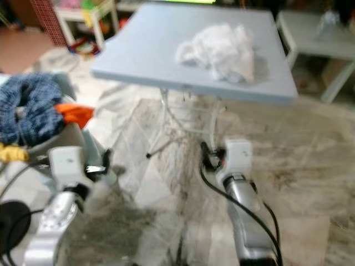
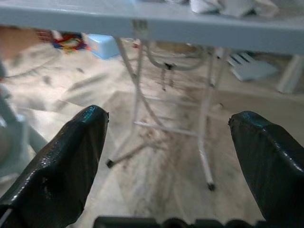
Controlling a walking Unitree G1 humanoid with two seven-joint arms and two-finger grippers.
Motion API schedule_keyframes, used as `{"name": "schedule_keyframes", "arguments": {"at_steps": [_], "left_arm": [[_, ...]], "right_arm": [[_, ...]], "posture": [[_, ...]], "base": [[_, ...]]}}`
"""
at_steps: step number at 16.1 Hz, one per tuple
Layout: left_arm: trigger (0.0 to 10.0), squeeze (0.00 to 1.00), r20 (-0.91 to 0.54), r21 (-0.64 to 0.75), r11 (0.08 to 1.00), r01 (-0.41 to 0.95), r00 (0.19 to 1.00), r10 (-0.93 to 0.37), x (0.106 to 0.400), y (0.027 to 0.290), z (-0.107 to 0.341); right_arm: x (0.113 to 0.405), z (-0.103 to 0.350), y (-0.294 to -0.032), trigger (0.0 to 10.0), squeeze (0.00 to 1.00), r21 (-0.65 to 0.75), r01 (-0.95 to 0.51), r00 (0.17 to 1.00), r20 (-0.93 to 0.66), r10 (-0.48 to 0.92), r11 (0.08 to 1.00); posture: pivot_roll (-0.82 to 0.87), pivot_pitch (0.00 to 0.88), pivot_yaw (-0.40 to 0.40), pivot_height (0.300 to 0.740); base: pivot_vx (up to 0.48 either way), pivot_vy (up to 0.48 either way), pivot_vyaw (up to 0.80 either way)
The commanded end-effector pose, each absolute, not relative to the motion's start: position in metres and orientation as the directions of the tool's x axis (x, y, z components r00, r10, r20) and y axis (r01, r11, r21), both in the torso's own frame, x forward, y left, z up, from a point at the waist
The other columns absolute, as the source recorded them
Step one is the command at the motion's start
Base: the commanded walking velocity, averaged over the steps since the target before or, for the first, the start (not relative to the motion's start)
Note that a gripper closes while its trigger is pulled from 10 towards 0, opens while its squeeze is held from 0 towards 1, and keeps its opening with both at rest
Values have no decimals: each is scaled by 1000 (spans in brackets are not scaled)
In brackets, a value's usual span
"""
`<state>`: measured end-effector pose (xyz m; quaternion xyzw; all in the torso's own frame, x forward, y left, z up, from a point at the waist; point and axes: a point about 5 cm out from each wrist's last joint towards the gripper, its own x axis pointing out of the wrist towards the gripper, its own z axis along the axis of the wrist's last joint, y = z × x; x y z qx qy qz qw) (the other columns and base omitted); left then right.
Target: Hang hanger
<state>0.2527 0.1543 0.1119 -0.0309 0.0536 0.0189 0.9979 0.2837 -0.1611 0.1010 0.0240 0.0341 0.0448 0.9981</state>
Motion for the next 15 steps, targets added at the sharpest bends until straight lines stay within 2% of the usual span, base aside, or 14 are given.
{"name": "schedule_keyframes", "arguments": {"at_steps": [1,14,15], "left_arm": [[10000,0,-130,-44,996,-82,989,75,250,164,108],[10000,0,-109,-24,997,-67,992,64,251,164,111],[10000,0,-82,-32,999,-38,996,35,251,162,114]], "right_arm": [[283,103,-158,10000,0,56,-89,995,-47,92,994],[296,107,-156,10000,0,37,-101,995,-21,102,994],[295,106,-154,10000,0,35,-110,994,-22,111,993]], "posture": [[75,139,-45,740],[87,146,-48,740],[85,146,-49,740]], "base": [[0,480,0],[0,478,0],[0,0,0]]}}
